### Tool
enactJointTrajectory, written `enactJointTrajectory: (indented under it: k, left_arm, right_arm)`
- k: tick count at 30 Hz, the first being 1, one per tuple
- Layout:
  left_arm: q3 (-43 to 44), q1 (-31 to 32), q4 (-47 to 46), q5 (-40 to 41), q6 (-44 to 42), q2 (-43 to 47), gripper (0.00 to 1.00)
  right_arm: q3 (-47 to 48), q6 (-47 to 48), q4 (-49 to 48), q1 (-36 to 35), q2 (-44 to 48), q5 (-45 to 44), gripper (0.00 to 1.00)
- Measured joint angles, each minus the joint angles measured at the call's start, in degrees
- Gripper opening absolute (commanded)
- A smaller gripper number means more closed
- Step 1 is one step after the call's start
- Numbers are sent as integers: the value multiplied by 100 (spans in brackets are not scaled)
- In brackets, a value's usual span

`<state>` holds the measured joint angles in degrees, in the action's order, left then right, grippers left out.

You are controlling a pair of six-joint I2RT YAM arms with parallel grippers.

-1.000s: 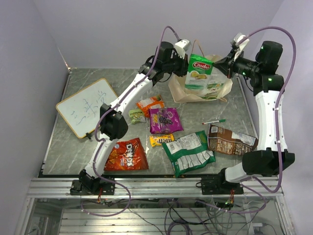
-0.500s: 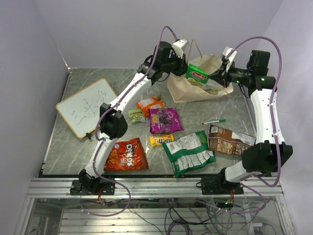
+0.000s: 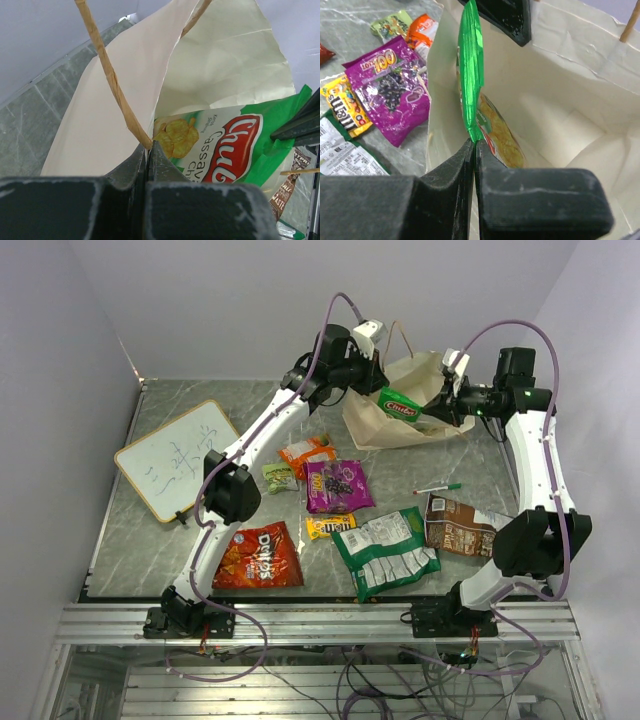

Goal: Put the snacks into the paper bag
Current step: Place the snack in the paper bag.

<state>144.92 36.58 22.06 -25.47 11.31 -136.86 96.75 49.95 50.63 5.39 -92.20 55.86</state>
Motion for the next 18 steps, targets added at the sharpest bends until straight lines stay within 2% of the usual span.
enactJointTrajectory:
  k: [8,18]
  left_arm:
    - [0,0,2,-92,-46,0,7]
    - [-2,-9,9,-181,-83,0,7]
  right_arm:
    - [396,518,326,0,-114,-428,7]
    - [872,1169,1130,0,-704,-839,14]
